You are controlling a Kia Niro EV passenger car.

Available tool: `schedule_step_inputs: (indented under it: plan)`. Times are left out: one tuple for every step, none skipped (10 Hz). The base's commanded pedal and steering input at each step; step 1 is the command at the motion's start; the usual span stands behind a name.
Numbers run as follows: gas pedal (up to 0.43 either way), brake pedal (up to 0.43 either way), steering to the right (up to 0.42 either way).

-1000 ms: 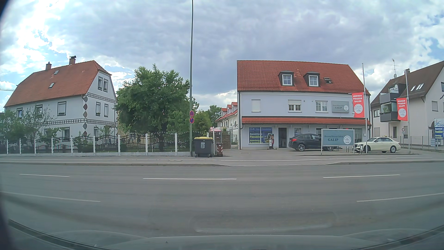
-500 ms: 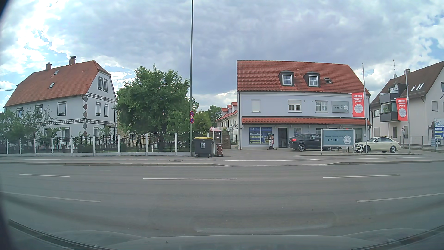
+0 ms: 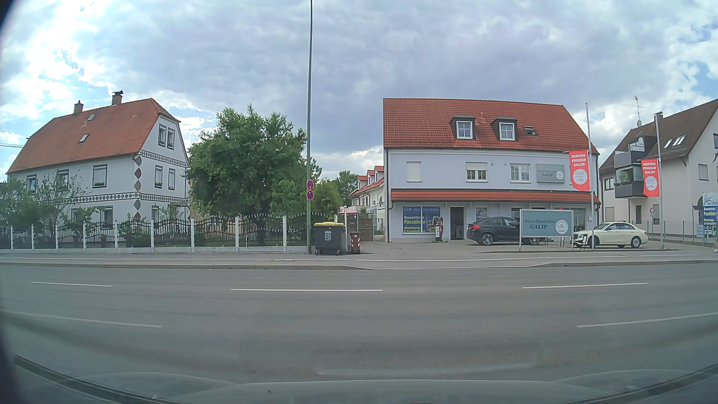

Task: Follow the waypoints while adhering to traffic rules and regulations

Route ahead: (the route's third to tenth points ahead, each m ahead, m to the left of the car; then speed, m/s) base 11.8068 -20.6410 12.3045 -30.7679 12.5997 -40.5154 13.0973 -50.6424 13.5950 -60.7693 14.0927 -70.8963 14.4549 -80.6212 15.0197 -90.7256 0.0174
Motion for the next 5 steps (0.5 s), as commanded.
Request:
schedule_step_inputs:
  plan:
    - [0.0,0.018,0.003]
    - [0.0,0.018,0.007]
    - [0.0,0.018,0.01]
    - [0.0,0.018,0.016]
    - [0.02,0.024,0.029]
